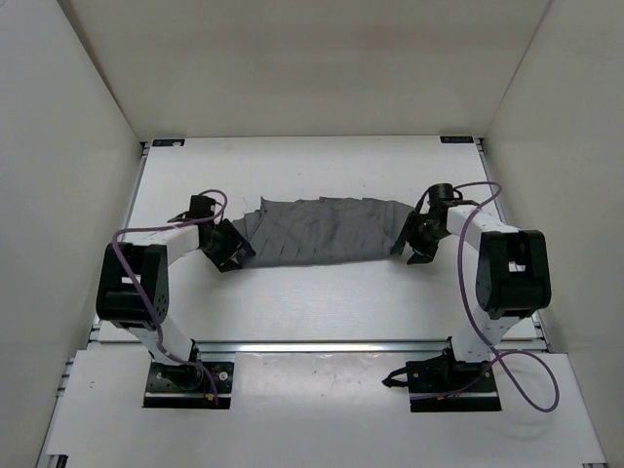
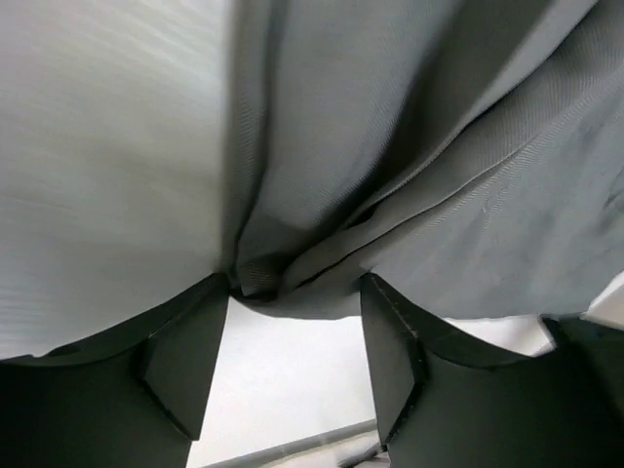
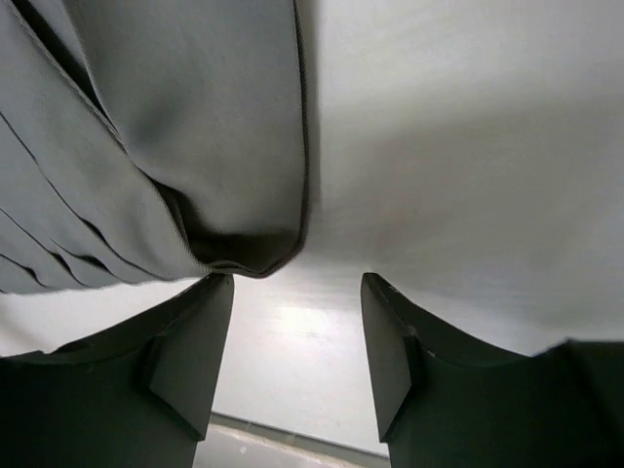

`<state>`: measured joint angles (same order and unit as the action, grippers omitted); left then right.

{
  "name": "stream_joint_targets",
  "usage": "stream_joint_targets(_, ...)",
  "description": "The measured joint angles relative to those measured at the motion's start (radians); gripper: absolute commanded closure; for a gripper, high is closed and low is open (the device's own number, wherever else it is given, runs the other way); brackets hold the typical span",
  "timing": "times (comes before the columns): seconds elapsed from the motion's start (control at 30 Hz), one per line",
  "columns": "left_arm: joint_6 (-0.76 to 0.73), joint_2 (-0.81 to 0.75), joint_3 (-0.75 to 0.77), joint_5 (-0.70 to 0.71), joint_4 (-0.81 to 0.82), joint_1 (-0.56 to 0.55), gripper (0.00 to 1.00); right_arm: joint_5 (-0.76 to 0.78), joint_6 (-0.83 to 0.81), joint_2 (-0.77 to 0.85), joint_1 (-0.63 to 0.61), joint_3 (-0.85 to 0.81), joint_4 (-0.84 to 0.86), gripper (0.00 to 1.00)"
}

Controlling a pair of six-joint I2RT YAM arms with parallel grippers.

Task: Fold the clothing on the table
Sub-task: Fold the skirt

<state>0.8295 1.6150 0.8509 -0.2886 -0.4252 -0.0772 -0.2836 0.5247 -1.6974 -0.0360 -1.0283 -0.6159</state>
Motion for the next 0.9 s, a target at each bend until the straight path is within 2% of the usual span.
stream_joint_targets(0.03,0.000,0.024,0.011,0.011,-0.014,-0.013,0.35,0.002,0.008,-0.006,-0.003,0.000,0.018,0.49)
stream_joint_targets(0.1,-0.011,0.052,0.058,0.056,-0.040,-0.045,0.53,0.000,0.018,-0.030,-0.009,-0.006,0.049,0.57)
stream_joint_targets(0.13,-0.020,0.069,0.076,0.080,-0.040,-0.059,0.80,-0.006,0.022,-0.049,-0.011,-0.015,0.059,0.79)
stream_joint_targets(0.17,-0.023,0.092,0.094,0.089,-0.043,-0.071,0.92,-0.023,0.021,-0.068,-0.011,-0.026,0.067,1.00)
stream_joint_targets(0.2,-0.036,0.112,0.108,0.099,-0.042,-0.080,1.00,-0.035,0.014,-0.084,-0.011,-0.032,0.085,1.00)
stream_joint_targets(0.3,-0.066,0.154,0.161,0.092,-0.059,-0.110,1.00,-0.122,0.008,-0.117,0.008,-0.031,0.132,1.00)
stream_joint_targets(0.4,-0.077,0.173,0.193,0.107,-0.062,-0.164,1.00,-0.166,-0.029,-0.105,0.087,0.003,0.138,1.00)
stream_joint_targets(0.53,-0.030,0.173,0.183,0.105,-0.019,-0.287,1.00,-0.092,-0.108,-0.048,0.232,0.006,0.060,1.00)
stream_joint_targets(0.63,0.024,0.183,0.177,0.089,0.024,-0.380,1.00,-0.003,-0.159,0.018,0.262,-0.034,-0.030,1.00)
stream_joint_targets(0.77,0.074,0.197,0.177,0.069,0.063,-0.422,1.00,0.068,-0.189,0.070,0.134,-0.187,-0.108,1.00)
stream_joint_targets(0.9,0.109,0.197,0.169,0.059,0.077,-0.420,1.00,0.055,-0.196,0.079,-0.143,-0.331,-0.056,1.00)
